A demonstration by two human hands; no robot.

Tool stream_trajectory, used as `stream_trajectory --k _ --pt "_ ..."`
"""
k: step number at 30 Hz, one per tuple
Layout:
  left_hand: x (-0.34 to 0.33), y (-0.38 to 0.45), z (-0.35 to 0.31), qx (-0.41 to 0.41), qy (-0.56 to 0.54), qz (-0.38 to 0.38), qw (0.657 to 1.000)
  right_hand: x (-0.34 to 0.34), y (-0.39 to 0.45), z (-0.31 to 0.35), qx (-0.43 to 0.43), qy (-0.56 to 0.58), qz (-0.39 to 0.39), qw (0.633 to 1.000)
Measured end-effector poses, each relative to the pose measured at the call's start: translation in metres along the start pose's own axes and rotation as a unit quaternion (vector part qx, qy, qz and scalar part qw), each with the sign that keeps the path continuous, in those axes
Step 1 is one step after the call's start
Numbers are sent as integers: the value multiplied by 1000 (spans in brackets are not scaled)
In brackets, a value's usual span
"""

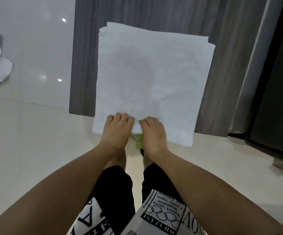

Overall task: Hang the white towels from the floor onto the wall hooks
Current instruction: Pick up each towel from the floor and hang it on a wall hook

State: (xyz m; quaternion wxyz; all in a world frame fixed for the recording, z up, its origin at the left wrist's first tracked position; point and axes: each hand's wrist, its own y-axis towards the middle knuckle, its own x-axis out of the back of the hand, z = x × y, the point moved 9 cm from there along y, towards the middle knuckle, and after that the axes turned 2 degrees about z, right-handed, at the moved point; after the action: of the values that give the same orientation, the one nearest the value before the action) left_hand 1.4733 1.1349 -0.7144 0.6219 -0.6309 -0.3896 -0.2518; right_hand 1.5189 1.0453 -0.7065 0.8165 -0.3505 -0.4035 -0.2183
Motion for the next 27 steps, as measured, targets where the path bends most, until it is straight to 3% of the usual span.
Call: stream_trajectory --k 2,5,12,15,20,27 --pt "17 -9 -2 13 -23 22 999 9 -7 -4 -67 35 60 995" --pt "67 -30 2 22 -28 5 999 53 -13 7 -114 39 39 992" --pt "232 -115 66 99 -75 -137 983 200 9 136 -43 -18 -37 998" --pt "297 -180 121 165 -100 -187 963 255 17 229 13 -50 -55 997" --pt "366 -354 240 234 -138 -301 914 312 -20 439 185 -46 -72 979" --pt "353 -663 386 369 -183 -427 805 289 -158 754 434 -66 -67 896"
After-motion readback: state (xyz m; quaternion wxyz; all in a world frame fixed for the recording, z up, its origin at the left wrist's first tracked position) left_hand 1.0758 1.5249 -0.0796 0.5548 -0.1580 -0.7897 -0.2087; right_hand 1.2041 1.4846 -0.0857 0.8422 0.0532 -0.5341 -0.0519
